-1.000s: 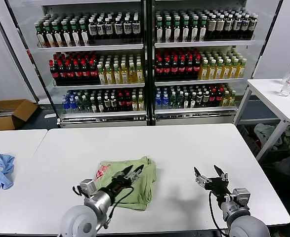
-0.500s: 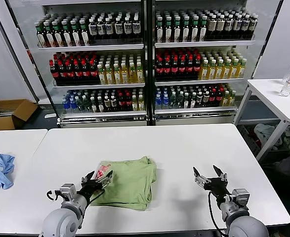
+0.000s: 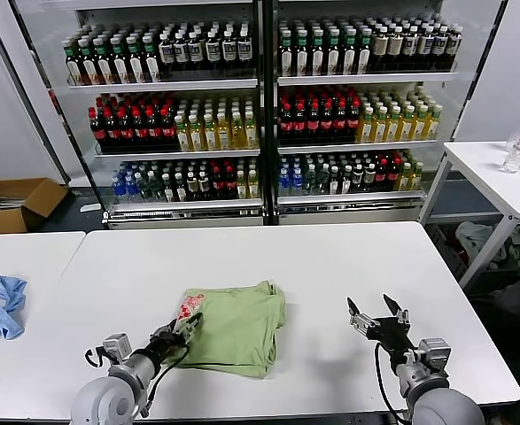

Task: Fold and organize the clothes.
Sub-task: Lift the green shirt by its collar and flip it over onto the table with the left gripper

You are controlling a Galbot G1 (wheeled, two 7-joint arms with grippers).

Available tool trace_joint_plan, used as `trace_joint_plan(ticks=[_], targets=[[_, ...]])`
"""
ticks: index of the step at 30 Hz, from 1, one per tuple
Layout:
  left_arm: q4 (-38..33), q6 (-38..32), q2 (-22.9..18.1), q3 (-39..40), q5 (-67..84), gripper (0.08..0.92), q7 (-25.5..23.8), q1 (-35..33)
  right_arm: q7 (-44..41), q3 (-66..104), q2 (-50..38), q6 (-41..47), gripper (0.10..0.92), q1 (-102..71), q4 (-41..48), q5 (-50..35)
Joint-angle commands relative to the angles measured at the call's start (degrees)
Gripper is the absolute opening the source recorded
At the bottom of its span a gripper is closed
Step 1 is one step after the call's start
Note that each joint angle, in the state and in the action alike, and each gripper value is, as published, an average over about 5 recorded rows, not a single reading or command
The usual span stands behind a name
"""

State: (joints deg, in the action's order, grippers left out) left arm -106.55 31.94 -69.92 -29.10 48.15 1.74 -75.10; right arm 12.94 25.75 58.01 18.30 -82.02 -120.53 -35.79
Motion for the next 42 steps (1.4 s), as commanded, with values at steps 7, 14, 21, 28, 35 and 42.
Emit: trace_joint_plan(ticks=[7, 14, 21, 28, 35, 42], targets=[[4.4, 1.1, -2.8, -6.2, 29.2, 0.178, -1.2, 1.1, 0.2, 0.8, -0.4, 0.0, 0.823, -0.9, -1.1, -0.5], [-1.1, 0.4, -2.1, -16.3, 28.1, 0.105, 0.3, 0.7, 0.4, 1.2, -0.6, 0.0, 0.823, -0.6, -1.5, -1.0], [-10.1, 0.8, 9.2, -34.0, 11.3, 0.106, -0.1, -2.6, 0.3, 0.1, -0.3, -0.1, 0.823, 1.0, -1.1, -1.2], [-16.3, 1.0, 16.7, -26.1, -10.4, 0.106, -2.9, -4.6, 0.2, -1.9, 0.0, 0.0, 0.823, 2.4, -1.6, -0.9], [-13.6, -0.1, 7.0, 8.9, -34.6, 0.106, 0.3, 1.4, 0.0, -1.3, 0.1, -0.4, 0.823, 2.0, -3.0, -0.7], [-3.1, 1.1, -7.4, 25.2, -7.9, 0.106, 9.4, 16.8, -0.3, -0.5, 1.0, -0.7, 0.823, 2.2, -2.9, 0.7]])
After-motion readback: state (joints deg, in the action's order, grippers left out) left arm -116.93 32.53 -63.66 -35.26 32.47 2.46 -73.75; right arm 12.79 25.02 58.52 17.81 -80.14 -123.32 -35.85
